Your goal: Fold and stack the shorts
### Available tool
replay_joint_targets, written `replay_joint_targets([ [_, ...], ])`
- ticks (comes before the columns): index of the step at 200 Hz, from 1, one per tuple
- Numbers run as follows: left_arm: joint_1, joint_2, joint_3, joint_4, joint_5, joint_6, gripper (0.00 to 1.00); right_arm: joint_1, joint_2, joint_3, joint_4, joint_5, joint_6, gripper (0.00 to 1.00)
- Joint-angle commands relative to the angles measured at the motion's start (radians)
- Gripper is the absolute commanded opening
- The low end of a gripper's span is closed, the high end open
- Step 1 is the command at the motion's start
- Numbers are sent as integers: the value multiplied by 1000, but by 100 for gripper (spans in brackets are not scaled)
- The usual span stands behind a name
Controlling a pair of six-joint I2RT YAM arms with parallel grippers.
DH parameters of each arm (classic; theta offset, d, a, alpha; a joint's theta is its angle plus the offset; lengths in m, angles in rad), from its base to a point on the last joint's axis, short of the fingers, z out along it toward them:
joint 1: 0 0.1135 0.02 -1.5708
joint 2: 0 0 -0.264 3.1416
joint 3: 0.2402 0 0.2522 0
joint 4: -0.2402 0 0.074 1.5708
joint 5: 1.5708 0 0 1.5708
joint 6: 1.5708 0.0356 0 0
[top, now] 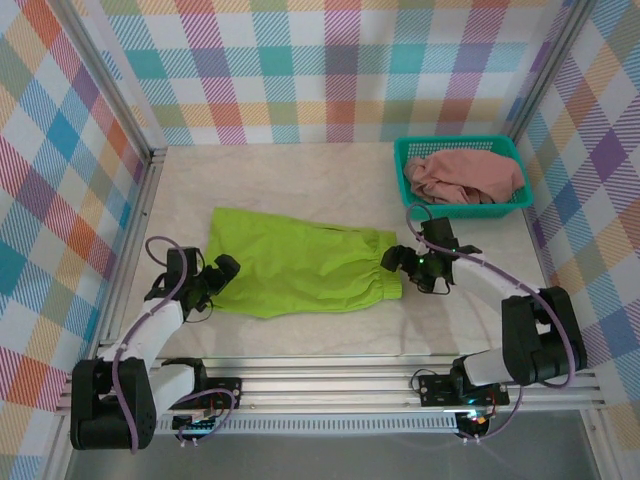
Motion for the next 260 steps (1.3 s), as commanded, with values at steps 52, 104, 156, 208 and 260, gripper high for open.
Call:
replay_joint_targets([
  [52,-15,81,-38,82,-20,31,100,44,74,12,80,-54,15,84],
  [104,-20,93,-50,94,-22,29,100,70,125,38,88,-34,29,79],
  [156,-21,84,-64,103,-27,26,100,115,164,100,38,24,-7,64],
  [208,-21,60,-57,83,-26,28,100,130,257,189,-65,68,-48,32],
  [260,-20,-80,39,-70,-50,57,100,148,261,260,-139,128,-125,3],
])
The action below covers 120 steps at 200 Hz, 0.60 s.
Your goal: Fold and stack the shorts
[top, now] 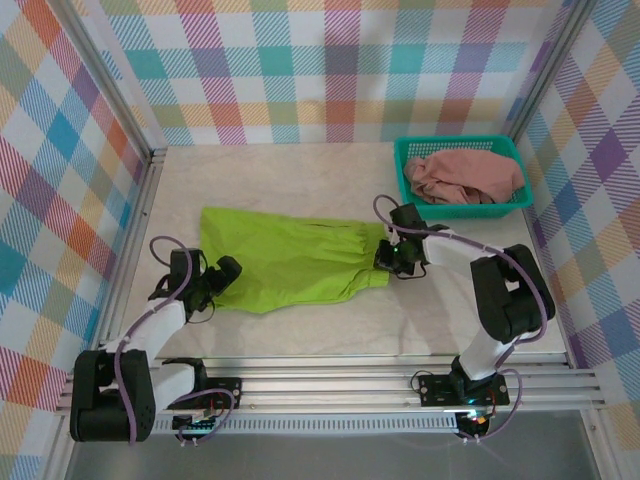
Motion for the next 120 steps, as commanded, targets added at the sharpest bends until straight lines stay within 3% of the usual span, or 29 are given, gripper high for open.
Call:
replay_joint_targets([
  [1,-7,-88,67,-117,-23,31,100,12,-8,28,-89,60,-68,2],
  [51,-6,-265,165,-285,-37,34,100,26,-185,125,-316,245,-242,0],
  [120,-6,-307,162,-303,-22,17,100,30,-306,299,-690,568,-447,0],
])
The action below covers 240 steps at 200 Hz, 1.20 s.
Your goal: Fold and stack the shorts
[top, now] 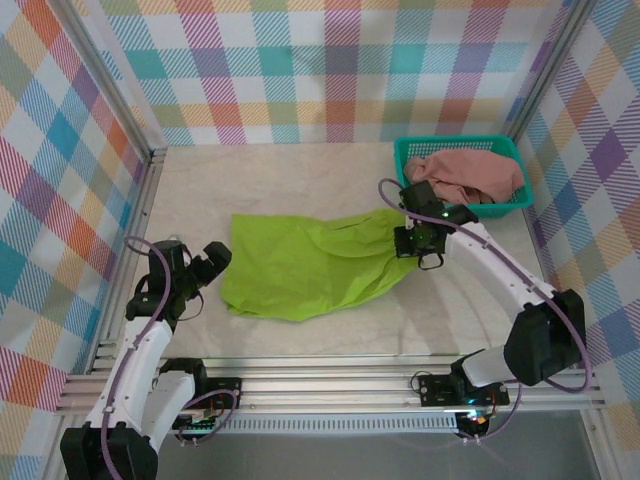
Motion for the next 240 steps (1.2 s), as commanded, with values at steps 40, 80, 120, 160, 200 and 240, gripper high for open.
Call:
replay_joint_targets([
  [40,-6,-31,-2,-32,10,-9,100,5,-36,197,-359,412,-162,0],
  [80,-6,-42,-6,-34,19,-13,100,32,-7,340,-475,598,-190,0],
  [120,-6,-44,-15,-25,23,-16,100,119,79,429,-560,709,-146,0],
  [160,-6,-42,-30,-17,22,-15,100,244,200,490,-647,770,5,0],
  [200,-6,-41,-47,4,24,-22,100,371,368,580,-778,793,183,0],
  [240,-6,-38,-63,28,28,-30,100,483,568,726,-925,792,357,0],
])
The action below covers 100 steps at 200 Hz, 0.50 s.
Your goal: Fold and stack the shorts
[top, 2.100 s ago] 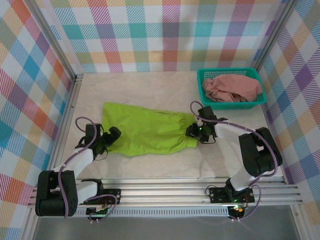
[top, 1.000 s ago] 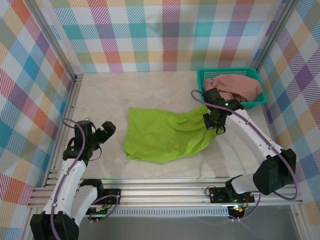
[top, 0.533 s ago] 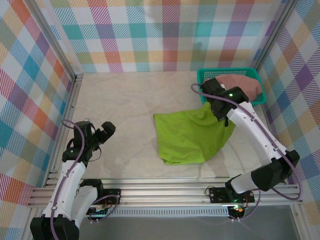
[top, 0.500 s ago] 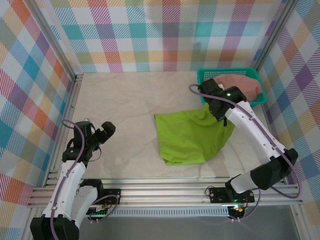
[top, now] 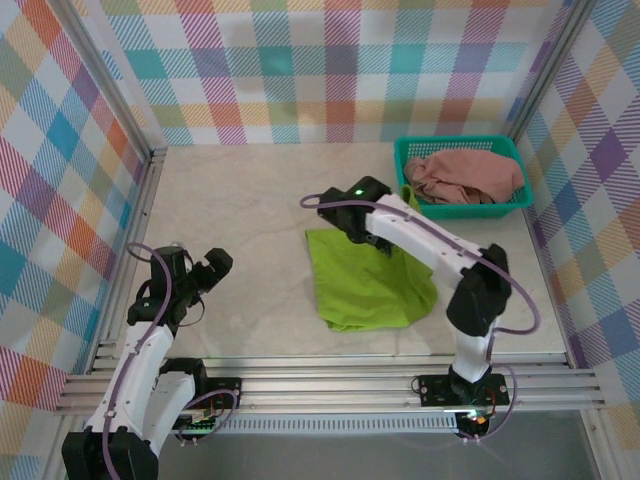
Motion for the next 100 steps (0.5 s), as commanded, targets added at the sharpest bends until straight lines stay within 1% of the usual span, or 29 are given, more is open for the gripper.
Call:
replay_joint_targets([
  [1,-6,-7,-16,37,17,-10,100,59,94,93,-191,36,168,0],
  [30,-6,-8,-25,42,18,-13,100,128,203,194,-191,-2,199,0],
  [48,-6,-12,-32,47,20,-19,100,159,273,268,-190,-45,212,3],
  [64,-6,-16,-40,56,21,-28,100,179,325,327,-167,-104,212,7],
  [73,-6,-17,-45,61,24,-35,100,187,343,348,-124,-166,196,10],
  [83,-6,-19,-50,69,27,-43,100,195,353,350,-48,-264,163,17],
  [91,-6,-21,-53,76,32,-51,100,197,343,338,33,-388,137,25],
  [100,-6,-22,-54,82,39,-59,100,195,314,309,135,-514,124,38],
])
